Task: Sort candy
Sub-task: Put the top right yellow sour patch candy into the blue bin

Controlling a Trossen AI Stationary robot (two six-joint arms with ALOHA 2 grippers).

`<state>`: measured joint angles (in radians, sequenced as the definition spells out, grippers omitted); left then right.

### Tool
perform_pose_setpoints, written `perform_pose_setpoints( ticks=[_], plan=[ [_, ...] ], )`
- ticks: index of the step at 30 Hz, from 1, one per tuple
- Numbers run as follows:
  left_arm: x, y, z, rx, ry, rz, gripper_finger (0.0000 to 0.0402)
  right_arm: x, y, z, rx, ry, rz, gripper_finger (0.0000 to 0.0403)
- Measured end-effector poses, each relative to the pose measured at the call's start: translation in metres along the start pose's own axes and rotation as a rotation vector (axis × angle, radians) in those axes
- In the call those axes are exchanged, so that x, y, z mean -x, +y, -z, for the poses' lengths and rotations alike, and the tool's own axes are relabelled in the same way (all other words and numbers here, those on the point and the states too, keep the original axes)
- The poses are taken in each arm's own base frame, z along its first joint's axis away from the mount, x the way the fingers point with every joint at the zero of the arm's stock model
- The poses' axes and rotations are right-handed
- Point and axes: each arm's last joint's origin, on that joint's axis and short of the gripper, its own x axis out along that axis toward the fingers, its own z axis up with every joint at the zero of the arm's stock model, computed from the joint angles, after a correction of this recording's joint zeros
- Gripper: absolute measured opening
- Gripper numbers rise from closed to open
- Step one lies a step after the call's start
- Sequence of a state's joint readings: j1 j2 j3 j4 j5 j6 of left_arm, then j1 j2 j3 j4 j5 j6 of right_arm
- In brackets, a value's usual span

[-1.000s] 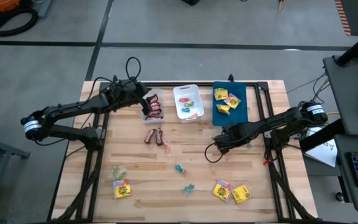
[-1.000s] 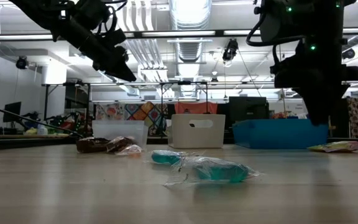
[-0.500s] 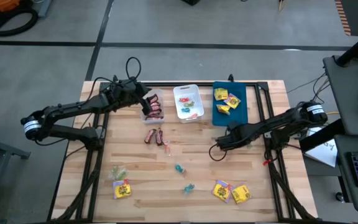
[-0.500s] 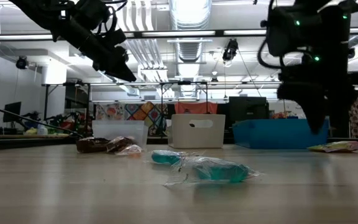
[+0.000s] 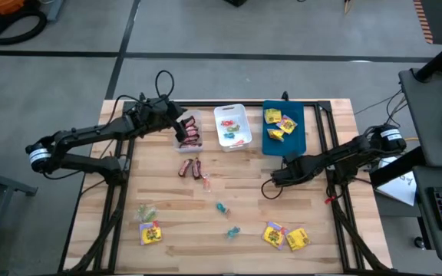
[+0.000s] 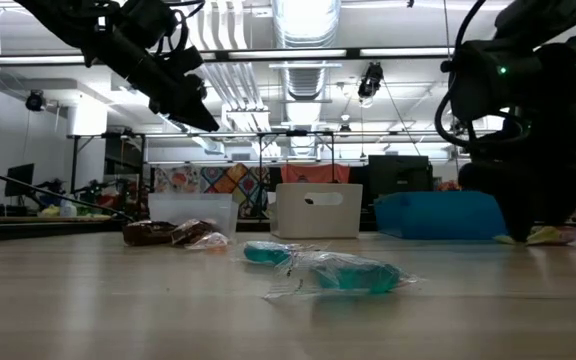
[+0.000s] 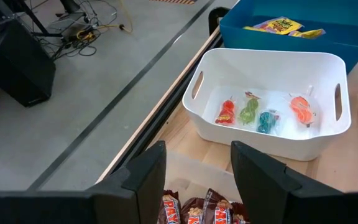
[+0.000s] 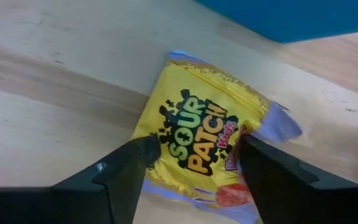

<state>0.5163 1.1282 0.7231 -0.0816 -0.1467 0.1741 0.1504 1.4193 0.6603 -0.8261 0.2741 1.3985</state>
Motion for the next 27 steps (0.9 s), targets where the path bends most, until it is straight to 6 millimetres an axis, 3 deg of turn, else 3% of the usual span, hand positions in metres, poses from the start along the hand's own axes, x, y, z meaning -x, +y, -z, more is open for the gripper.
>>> perform_pose_setpoints(
  ticks=[3, 14, 19, 27],
  plan=[
    [0.0, 0.0, 0.0, 0.0, 0.0, 0.0, 0.0164, -0.001, 0.001, 0.0, 0.004, -0.002, -0.011, 0.0205],
    [0.0, -0.001, 0.0, 0.008, -0.001, 0.002, 0.0164, 0.007, 0.008, -0.003, 0.057, 0.003, -0.046, 0.0019],
    [0.002, -0.011, -0.002, -0.006, -0.012, 0.041, 0.0164, 0.017, 0.016, -0.007, 0.092, 0.005, -0.098, 0.0012],
    [0.014, -0.045, -0.008, -0.076, -0.059, 0.169, 0.0164, 0.039, 0.025, -0.014, 0.164, 0.013, -0.199, 0.0012]
  ],
)
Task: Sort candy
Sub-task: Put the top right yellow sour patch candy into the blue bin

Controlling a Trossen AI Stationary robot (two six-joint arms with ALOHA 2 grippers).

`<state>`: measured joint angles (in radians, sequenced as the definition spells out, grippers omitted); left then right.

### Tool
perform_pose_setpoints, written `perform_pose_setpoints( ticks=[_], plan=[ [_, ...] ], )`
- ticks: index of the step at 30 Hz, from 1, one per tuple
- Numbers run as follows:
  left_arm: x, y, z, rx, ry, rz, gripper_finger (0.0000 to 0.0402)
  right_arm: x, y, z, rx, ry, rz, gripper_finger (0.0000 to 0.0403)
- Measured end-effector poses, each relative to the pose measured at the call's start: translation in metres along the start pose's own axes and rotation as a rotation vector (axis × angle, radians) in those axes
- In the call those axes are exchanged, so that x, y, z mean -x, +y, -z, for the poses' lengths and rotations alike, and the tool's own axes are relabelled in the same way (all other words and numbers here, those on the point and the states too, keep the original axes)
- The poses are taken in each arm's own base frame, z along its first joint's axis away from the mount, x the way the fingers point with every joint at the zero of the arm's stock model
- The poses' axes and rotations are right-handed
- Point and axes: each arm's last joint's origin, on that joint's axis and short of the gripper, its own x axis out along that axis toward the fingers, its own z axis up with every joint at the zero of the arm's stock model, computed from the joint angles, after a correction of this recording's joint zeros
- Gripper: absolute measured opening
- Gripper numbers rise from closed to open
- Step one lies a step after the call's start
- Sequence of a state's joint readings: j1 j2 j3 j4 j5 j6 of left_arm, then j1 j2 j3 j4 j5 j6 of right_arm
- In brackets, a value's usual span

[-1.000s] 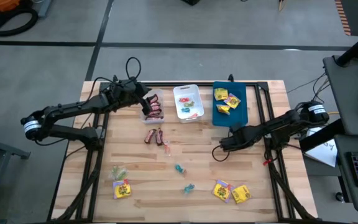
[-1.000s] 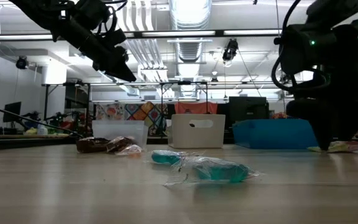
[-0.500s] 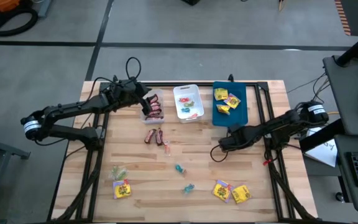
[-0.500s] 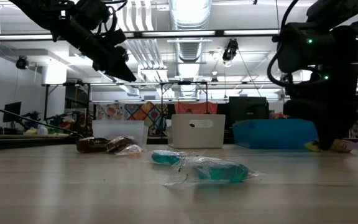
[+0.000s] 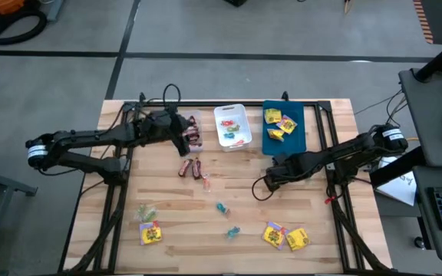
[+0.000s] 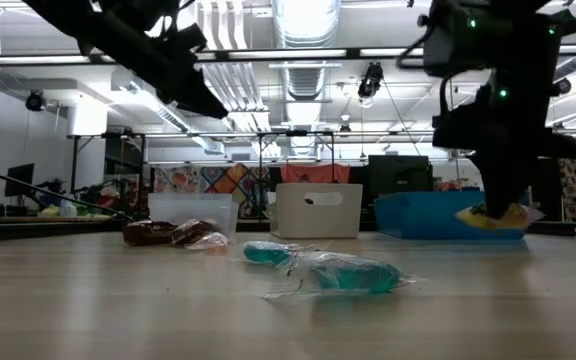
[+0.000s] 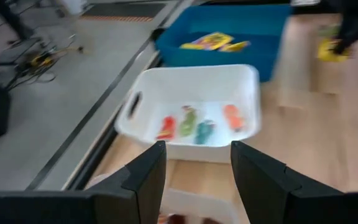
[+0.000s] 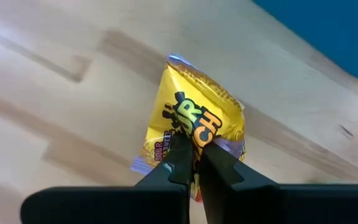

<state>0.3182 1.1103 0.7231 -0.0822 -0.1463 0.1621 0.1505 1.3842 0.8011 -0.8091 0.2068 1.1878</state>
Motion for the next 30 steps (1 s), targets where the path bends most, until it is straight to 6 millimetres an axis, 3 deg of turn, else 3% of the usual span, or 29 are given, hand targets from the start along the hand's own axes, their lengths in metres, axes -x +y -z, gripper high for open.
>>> perform_pose_setpoints(
  ticks=[13, 20, 25, 30],
  plan=[
    [0.019, -0.069, -0.004, -0.069, -0.025, 0.267, 0.0164, 0.053, 0.034, -0.022, 0.199, -0.116, -0.197, 0.0012],
    [0.033, -0.105, -0.002, -0.07, -0.024, 0.409, 0.0164, 0.092, 0.045, -0.051, 0.307, -0.269, -0.238, 0.0012],
    [0.036, -0.127, 0.003, -0.048, 0.001, 0.479, 0.0164, 0.106, 0.033, -0.083, 0.326, -0.356, -0.163, 0.0012],
    [0.034, -0.147, 0.01, -0.047, 0.038, 0.528, 0.0164, 0.096, 0.0, -0.121, 0.225, -0.346, -0.039, 0.0012]
  ],
)
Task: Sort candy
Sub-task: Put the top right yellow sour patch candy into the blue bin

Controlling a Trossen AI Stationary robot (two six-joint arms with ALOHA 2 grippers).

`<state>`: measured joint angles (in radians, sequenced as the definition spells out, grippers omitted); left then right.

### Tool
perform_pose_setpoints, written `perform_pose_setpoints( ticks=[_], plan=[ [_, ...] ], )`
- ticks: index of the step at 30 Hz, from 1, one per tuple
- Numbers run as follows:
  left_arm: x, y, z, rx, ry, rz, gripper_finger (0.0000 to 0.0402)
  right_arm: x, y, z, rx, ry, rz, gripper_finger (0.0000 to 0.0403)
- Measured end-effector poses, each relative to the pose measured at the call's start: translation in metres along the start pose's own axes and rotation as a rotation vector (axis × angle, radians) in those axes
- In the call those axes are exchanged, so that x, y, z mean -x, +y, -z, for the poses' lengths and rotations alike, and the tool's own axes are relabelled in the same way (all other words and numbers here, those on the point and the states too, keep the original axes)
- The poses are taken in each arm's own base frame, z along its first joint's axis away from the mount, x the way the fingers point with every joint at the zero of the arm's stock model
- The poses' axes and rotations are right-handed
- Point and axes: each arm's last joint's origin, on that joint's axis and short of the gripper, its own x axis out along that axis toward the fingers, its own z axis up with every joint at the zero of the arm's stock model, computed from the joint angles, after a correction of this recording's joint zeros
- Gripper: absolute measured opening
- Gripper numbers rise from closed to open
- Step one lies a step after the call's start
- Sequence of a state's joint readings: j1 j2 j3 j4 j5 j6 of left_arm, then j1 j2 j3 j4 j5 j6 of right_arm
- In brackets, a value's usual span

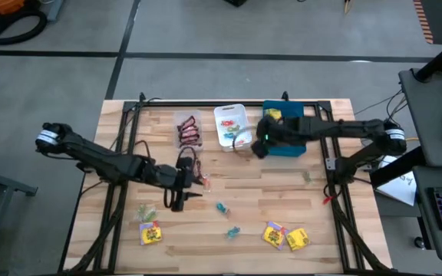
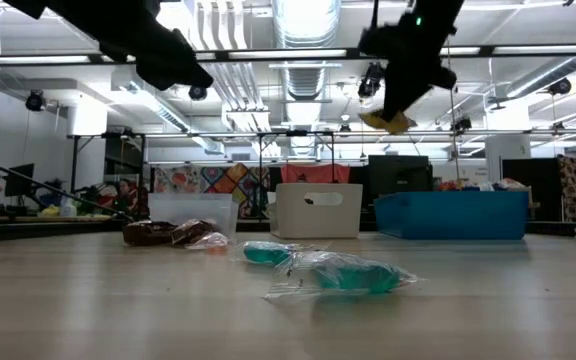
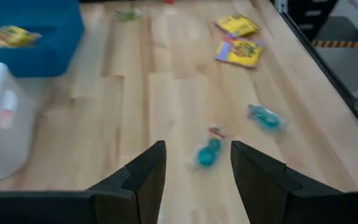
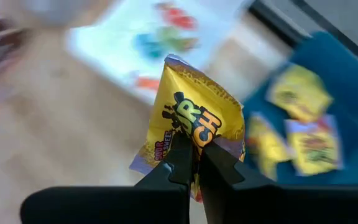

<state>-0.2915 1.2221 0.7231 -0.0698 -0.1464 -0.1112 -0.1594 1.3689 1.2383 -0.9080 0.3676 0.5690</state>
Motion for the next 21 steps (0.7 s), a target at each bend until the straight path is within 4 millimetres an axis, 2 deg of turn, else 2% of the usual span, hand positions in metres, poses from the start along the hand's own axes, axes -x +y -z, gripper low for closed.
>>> perform_pose_setpoints(
  ticks=[6, 12, 16, 21],
  plan=[
    [-0.019, -0.014, 0.009, 0.027, 0.041, 0.033, 0.0164, -0.033, -0.067, -0.014, -0.14, 0.077, 0.171, 0.0012],
    [-0.033, -0.021, 0.018, 0.075, 0.077, 0.04, 0.0164, -0.064, -0.127, -0.006, -0.274, 0.138, 0.294, 0.0012],
    [-0.039, -0.022, 0.02, 0.091, 0.086, 0.039, 0.0164, -0.078, -0.152, 0.002, -0.358, 0.126, 0.334, 0.0013],
    [-0.041, -0.023, 0.014, 0.092, 0.073, 0.041, 0.0164, -0.082, -0.16, 0.004, -0.357, 0.125, 0.344, 0.0013]
  ],
)
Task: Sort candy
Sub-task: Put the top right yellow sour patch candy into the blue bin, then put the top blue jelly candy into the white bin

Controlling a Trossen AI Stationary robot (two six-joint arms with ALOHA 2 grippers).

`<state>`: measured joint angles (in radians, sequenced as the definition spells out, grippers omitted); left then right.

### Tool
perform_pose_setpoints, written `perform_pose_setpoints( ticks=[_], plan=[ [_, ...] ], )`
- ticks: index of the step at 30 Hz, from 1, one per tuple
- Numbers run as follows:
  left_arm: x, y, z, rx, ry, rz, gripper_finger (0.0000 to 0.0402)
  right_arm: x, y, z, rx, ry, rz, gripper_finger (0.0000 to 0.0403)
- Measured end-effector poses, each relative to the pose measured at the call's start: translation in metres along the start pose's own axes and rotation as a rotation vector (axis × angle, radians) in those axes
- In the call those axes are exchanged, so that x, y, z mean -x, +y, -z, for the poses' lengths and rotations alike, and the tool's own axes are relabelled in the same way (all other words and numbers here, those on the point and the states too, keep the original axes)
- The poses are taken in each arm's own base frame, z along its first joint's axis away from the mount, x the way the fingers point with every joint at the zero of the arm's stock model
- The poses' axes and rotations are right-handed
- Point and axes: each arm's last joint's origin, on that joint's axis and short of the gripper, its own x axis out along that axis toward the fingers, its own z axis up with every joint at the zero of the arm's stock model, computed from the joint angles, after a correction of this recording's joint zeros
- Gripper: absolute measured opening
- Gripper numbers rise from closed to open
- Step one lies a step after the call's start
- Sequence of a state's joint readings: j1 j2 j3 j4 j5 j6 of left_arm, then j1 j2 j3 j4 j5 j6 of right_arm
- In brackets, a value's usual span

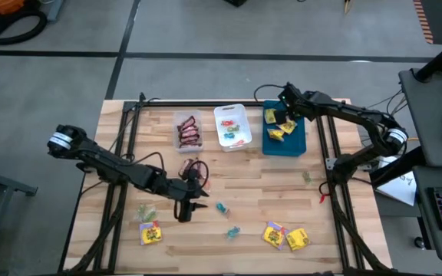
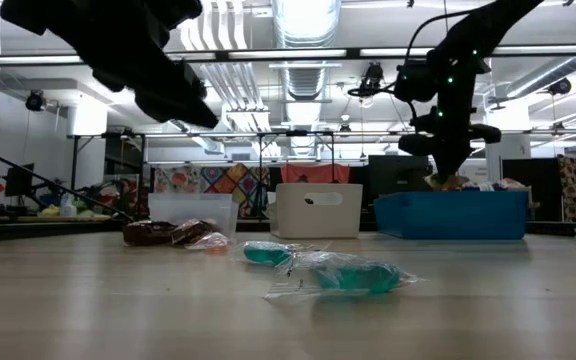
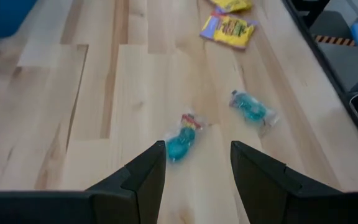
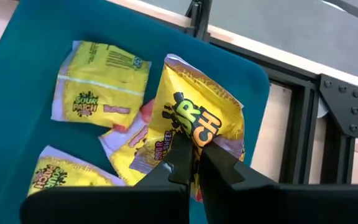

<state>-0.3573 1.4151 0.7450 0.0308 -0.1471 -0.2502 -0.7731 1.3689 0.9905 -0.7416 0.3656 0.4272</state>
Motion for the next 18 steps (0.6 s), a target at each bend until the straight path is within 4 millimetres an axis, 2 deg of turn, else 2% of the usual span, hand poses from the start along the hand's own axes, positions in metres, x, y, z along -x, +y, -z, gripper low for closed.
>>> perform_pose_setpoints(
  ticks=[5, 8, 18],
  plan=[
    [0.0009, -0.0016, -0.0074, -0.032, -0.022, 0.005, 0.0164, -0.0001, 0.0005, 0.0004, 0.028, 0.01, -0.018, 0.0014],
    [0.0012, -0.002, -0.0089, -0.042, -0.026, 0.006, 0.0164, -0.0006, 0.0011, 0.0017, 0.029, 0.027, -0.045, 0.003],
    [0.0012, -0.0019, -0.0088, -0.042, -0.024, 0.005, 0.0164, -0.0011, 0.0011, 0.0026, 0.025, 0.031, -0.043, 0.0154]
  ],
)
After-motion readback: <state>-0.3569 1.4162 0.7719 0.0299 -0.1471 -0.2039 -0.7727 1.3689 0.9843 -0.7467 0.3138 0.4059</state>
